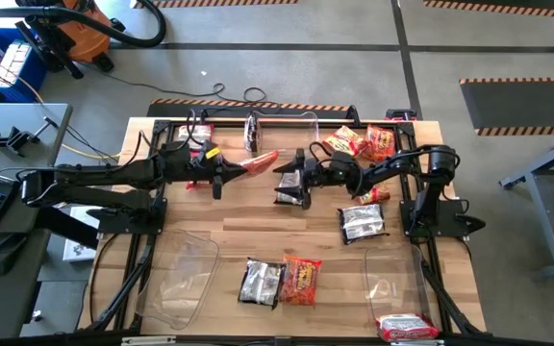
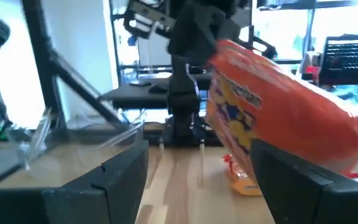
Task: Sort Maruchan noodles
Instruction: Put the middle left orange noodle pack into the bottom left transparent bin
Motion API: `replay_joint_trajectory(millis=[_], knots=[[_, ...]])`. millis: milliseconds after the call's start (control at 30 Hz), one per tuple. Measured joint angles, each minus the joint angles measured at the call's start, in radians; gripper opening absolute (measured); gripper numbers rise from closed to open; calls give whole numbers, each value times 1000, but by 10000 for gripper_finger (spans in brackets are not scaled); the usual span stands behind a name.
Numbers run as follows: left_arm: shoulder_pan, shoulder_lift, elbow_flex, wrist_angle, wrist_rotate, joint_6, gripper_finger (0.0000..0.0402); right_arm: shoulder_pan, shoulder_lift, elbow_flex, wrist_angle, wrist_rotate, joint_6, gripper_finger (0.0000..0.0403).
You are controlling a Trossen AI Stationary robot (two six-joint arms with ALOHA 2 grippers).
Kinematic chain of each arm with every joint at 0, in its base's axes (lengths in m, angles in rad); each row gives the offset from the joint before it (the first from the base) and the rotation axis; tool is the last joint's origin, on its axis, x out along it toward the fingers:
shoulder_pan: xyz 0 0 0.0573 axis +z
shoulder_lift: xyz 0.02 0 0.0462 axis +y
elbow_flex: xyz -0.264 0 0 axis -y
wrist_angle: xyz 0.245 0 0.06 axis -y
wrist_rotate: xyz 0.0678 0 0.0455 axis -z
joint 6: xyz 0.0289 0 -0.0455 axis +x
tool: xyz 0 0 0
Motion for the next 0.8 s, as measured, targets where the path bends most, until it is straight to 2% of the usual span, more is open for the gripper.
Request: replay_joint_trajectory(millis=[267, 500, 567, 800], knots=[[0, -2, 0, 106, 64, -5, 0, -63, 0, -13, -12, 3, 138, 267], [0, -3, 0, 162, 96, 0, 0, -118, 0, 45, 31, -178, 208, 267], [-1, -4, 1, 187, 101, 4, 0, -114, 0, 86, -6, -208, 204, 267], [-1, -4, 2, 282, 154, 4, 0, -92, 6, 204, -159, -218, 125, 267]])
